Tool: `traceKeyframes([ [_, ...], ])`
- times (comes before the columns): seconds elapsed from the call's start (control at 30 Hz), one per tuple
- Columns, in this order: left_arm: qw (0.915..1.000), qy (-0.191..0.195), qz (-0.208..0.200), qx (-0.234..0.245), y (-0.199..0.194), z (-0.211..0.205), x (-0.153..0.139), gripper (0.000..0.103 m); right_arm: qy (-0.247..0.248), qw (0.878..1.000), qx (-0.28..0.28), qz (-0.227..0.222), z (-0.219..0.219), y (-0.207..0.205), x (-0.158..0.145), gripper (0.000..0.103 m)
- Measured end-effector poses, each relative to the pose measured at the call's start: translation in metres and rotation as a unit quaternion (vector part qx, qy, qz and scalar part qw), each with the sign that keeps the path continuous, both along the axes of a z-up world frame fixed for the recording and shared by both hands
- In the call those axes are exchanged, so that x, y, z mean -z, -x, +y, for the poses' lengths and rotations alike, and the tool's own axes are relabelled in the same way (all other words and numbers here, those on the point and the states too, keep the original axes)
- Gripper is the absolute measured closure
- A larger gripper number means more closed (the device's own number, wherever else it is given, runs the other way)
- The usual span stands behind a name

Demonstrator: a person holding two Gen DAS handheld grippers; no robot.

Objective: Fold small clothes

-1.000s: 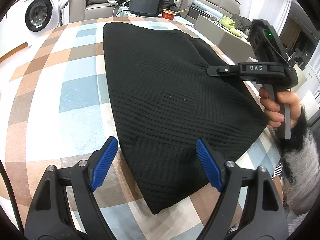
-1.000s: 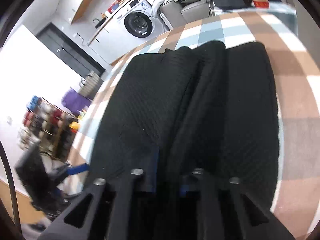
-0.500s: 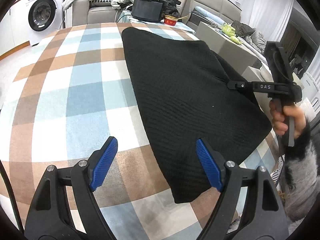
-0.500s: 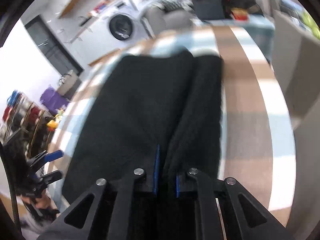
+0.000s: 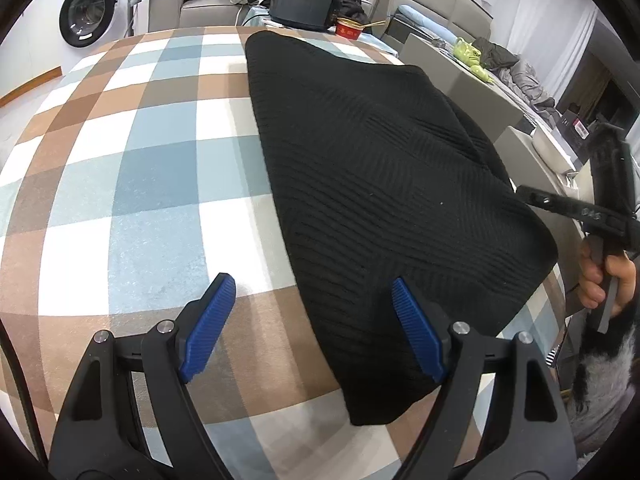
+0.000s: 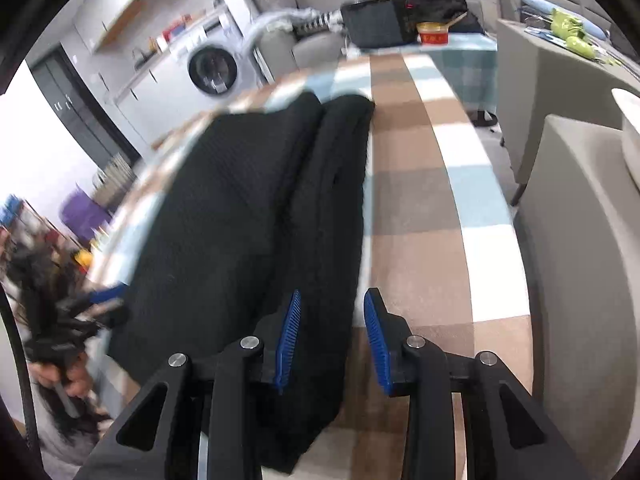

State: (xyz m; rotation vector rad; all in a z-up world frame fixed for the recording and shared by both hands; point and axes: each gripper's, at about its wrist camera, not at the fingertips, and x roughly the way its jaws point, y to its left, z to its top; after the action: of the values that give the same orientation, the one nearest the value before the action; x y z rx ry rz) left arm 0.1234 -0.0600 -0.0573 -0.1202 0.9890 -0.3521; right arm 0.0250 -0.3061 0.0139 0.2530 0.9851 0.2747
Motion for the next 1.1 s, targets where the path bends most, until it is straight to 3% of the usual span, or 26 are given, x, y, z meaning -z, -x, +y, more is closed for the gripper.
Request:
traceKeyframes([
  [0.1, 0.9998, 0.018, 0.006, -0.006, -0.011, -0.003, 0.001, 0.024, -0.061, 0.998, -0.017, -0.002, -0.002, 0.003, 0.002, 0.061],
  [0.2, 0.9995, 0.031, 0.005, -0.009, -0.027, -0.009, 0.002, 0.025, -0.068, 0.997, -0.021, 0.011, 0.009, -0.009, 0.012, 0.061],
  [0.3, 0.9996, 0.024, 0.001, -0.016, -0.041, -0.015, 0.002, 0.048, -0.072, 0.997, -0.022, 0.019, 0.018, -0.017, 0.018, 0.061],
  [0.37, 0.9994, 0.028, 0.003, -0.019, -0.046, -0.015, 0.002, 0.078, -0.068, 0.997, -0.027, 0.021, 0.022, -0.022, 0.021, 0.064],
  [0.47, 0.9988, 0.045, 0.001, -0.021, -0.048, -0.008, 0.002, 0.087, -0.064, 0.997, -0.031, 0.022, 0.027, -0.025, 0.021, 0.068],
  [0.63, 0.9984, 0.046, -0.007, -0.032, -0.040, 0.007, 0.002, 0.088, -0.056, 0.998, -0.036, 0.021, 0.037, -0.030, 0.023, 0.068],
  [0.97, 0.9938, 0.023, -0.019, -0.107, -0.010, 0.081, -0.004, 0.088, -0.043, 0.994, -0.102, 0.022, 0.102, -0.040, 0.025, 0.068],
  [1.1, 0.9932, 0.000, -0.025, -0.114, -0.001, 0.083, -0.012, 0.087, -0.030, 0.996, -0.084, 0.019, 0.087, -0.029, 0.013, 0.068],
])
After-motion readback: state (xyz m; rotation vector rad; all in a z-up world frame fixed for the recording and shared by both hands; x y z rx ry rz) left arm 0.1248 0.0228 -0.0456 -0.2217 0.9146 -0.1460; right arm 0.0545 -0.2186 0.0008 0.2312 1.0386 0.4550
